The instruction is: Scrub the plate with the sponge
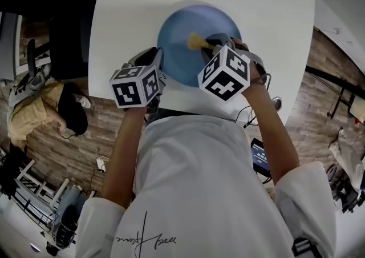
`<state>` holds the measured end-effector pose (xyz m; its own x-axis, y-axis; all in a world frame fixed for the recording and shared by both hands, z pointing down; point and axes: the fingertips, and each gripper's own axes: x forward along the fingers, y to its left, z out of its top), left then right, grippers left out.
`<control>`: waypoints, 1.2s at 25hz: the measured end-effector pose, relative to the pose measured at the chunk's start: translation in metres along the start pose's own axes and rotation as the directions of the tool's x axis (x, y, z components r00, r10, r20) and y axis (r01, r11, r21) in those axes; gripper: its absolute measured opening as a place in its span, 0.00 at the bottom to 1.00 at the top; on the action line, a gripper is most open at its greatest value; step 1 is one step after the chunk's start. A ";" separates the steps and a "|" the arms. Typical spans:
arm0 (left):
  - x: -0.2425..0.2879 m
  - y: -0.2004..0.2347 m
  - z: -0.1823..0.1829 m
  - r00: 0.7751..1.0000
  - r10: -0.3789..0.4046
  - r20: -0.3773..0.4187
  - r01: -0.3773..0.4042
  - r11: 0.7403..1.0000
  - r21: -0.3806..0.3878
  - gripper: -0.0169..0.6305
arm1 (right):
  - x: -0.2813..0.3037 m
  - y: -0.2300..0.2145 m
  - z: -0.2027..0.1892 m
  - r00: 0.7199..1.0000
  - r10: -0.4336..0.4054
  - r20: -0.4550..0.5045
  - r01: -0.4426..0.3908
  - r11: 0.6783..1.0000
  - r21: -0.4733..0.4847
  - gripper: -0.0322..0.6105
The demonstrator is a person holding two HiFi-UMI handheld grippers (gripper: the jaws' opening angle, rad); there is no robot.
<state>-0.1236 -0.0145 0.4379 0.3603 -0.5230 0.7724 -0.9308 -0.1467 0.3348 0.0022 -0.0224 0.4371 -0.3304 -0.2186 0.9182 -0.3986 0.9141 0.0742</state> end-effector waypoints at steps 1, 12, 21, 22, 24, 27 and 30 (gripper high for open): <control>-0.003 0.001 0.000 1.000 0.004 0.006 -0.004 1.000 0.002 0.15 | -0.001 0.001 0.000 1.000 -0.006 0.001 0.006 1.000 -0.006 0.12; -0.044 -0.001 -0.002 0.994 0.025 0.102 -0.023 0.999 -0.026 0.15 | -0.027 0.016 -0.004 0.997 -0.054 0.049 0.055 0.998 -0.027 0.12; -0.087 -0.042 0.008 0.977 -0.031 0.210 0.038 0.999 -0.030 0.15 | -0.071 0.034 -0.003 0.982 -0.032 0.186 0.024 0.999 0.042 0.12; -0.091 -0.047 0.013 0.974 -0.039 0.224 0.044 0.999 -0.018 0.15 | -0.077 0.035 -0.002 0.978 -0.029 0.205 0.019 0.999 0.051 0.12; -0.096 -0.056 0.017 0.969 -0.056 0.239 0.057 0.998 0.002 0.15 | -0.089 0.037 0.001 0.969 -0.030 0.245 0.014 0.998 0.068 0.12; -0.105 -0.068 0.018 0.967 -0.055 0.247 0.043 0.998 0.053 0.11 | -0.110 0.040 0.008 0.939 -0.051 0.340 0.017 0.994 0.104 0.12; -0.116 -0.083 0.020 0.958 -0.071 0.277 0.054 0.996 0.069 0.11 | -0.136 0.042 0.014 0.898 -0.072 0.434 0.005 0.988 0.153 0.12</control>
<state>-0.0894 0.0415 0.3093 0.3941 -0.7232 0.5672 -0.9121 -0.2319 0.3381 0.0185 0.0412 0.3099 -0.6391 -0.4098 0.6508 -0.5264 0.8500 0.0182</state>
